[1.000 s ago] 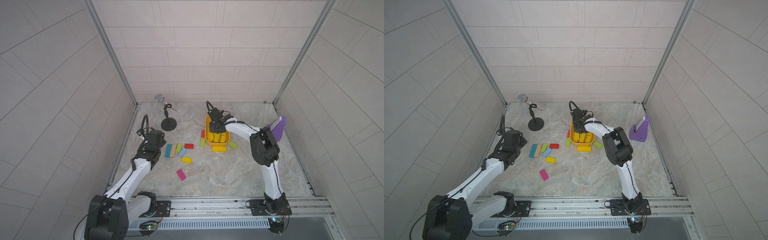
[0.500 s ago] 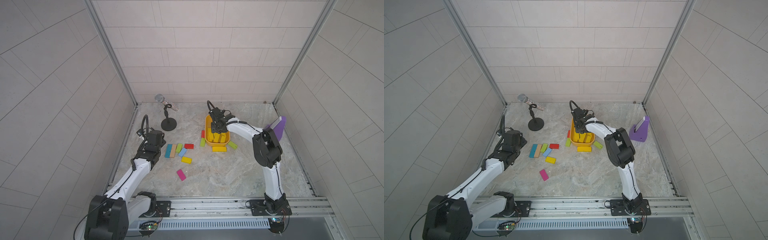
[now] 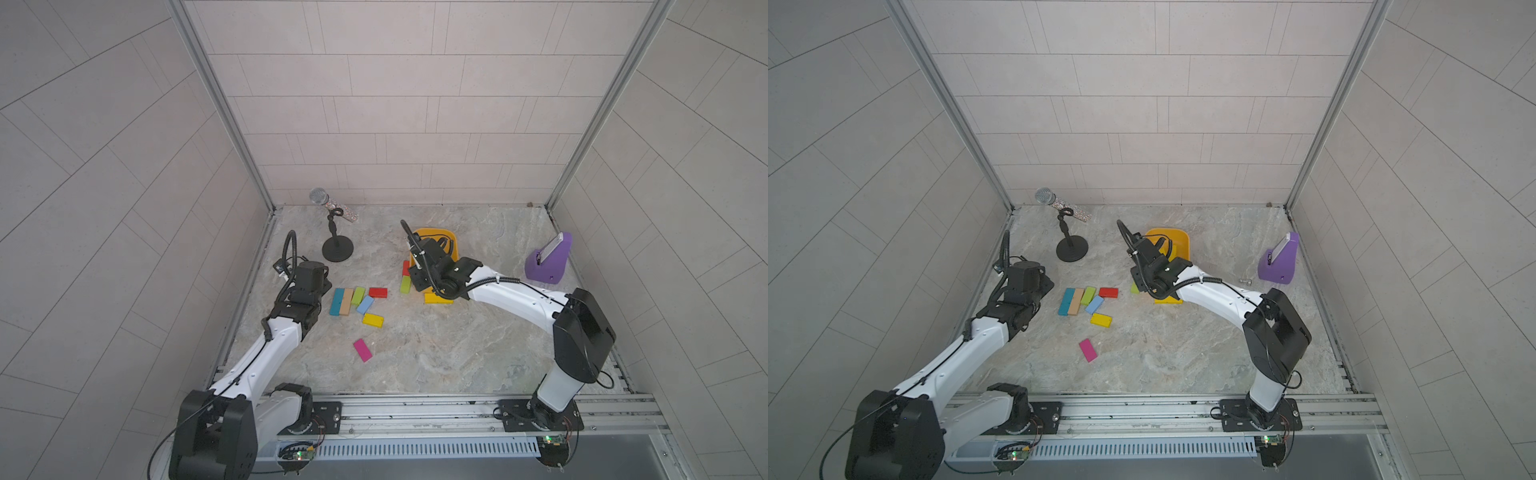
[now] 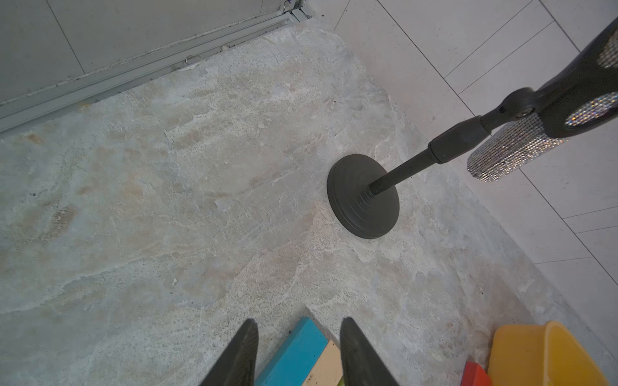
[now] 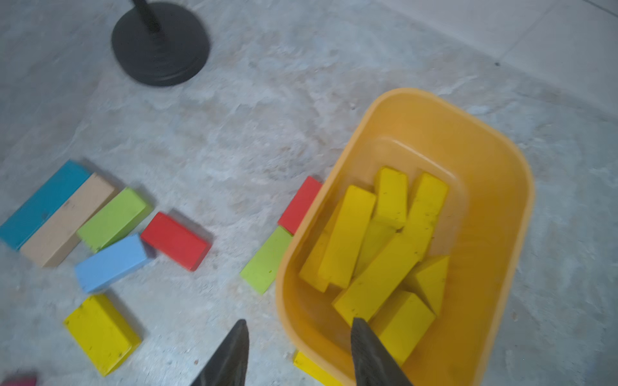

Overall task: Pick out the yellow building blocks
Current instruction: Place the building block in the storage box, then pick up the building block from the center of the board.

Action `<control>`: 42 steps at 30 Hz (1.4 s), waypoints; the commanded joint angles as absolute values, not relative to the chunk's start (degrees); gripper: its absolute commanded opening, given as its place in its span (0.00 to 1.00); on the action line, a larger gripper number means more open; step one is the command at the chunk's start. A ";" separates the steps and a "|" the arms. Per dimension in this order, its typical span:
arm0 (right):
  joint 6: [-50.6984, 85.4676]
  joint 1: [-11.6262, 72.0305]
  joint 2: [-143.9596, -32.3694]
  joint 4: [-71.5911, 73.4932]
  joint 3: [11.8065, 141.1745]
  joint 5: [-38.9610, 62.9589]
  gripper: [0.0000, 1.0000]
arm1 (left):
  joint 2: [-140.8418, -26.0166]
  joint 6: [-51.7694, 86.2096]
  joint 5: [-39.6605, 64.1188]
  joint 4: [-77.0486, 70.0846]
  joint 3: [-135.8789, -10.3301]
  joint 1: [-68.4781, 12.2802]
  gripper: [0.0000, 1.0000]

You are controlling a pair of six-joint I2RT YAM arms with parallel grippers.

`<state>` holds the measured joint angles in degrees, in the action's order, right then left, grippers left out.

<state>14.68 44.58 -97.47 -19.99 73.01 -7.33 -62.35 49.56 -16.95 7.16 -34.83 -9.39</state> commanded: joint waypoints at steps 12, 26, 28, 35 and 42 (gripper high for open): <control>0.36 58.18 -104.95 -20.30 73.04 4.46 0.64 | -62.43 50.19 -17.57 7.58 -34.01 -9.14 0.45; -3.58 57.57 -116.94 -26.25 84.37 1.39 0.64 | -61.92 49.75 -18.39 8.00 -34.10 -9.05 0.45; -3.59 57.18 -117.91 -26.52 85.40 1.96 0.63 | -61.88 49.68 -18.55 8.01 -34.10 -9.05 0.45; -3.66 55.95 -120.81 -28.11 88.88 5.47 0.57 | -62.17 49.70 -18.47 7.76 -34.10 -9.05 0.45; -3.95 55.55 -122.95 -29.70 91.18 7.88 0.52 | -62.18 49.66 -18.73 7.90 -34.10 -8.97 0.45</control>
<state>-2.59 55.48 -121.73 -27.46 90.19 6.15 -62.37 49.50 -17.04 7.22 -34.70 -9.39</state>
